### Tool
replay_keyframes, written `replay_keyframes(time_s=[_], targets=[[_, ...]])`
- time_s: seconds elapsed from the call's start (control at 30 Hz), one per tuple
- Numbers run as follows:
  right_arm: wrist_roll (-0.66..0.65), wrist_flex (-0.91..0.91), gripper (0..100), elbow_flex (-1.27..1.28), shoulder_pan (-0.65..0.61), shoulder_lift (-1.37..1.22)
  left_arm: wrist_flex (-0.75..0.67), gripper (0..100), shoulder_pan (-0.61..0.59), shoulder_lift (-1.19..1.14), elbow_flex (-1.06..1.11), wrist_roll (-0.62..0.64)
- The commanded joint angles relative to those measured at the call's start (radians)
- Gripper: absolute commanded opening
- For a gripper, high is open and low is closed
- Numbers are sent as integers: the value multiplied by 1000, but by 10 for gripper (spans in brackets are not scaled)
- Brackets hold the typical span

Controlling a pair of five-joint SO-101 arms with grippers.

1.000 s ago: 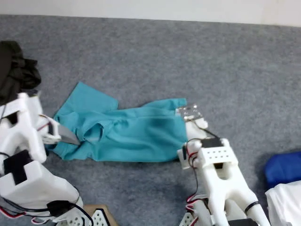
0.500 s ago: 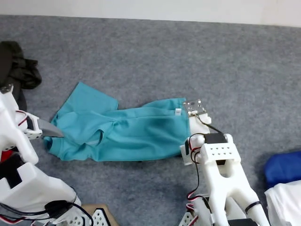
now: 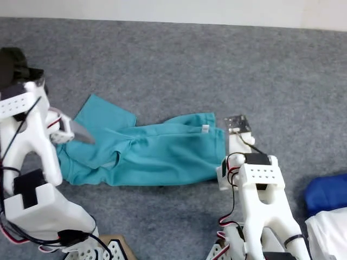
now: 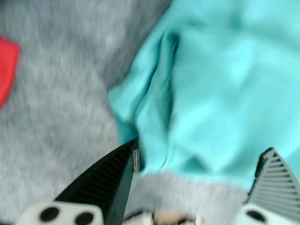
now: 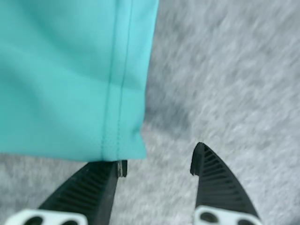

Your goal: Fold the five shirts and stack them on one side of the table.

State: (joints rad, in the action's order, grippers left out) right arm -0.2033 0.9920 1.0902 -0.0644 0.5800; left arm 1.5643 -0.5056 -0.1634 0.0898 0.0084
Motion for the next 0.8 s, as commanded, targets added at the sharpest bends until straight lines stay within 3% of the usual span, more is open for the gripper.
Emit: replay_keyframes(time_s=[0.0,0.2,0.77], targets=[[-2,-41,227,-42,10,35,-129,393,65,2,-61,57],[44,-68,227,-41,12,35,-123,393,160,-157,-239,100],[55,-139,227,-1,7,35,29,392,147,-797,-1096,98]])
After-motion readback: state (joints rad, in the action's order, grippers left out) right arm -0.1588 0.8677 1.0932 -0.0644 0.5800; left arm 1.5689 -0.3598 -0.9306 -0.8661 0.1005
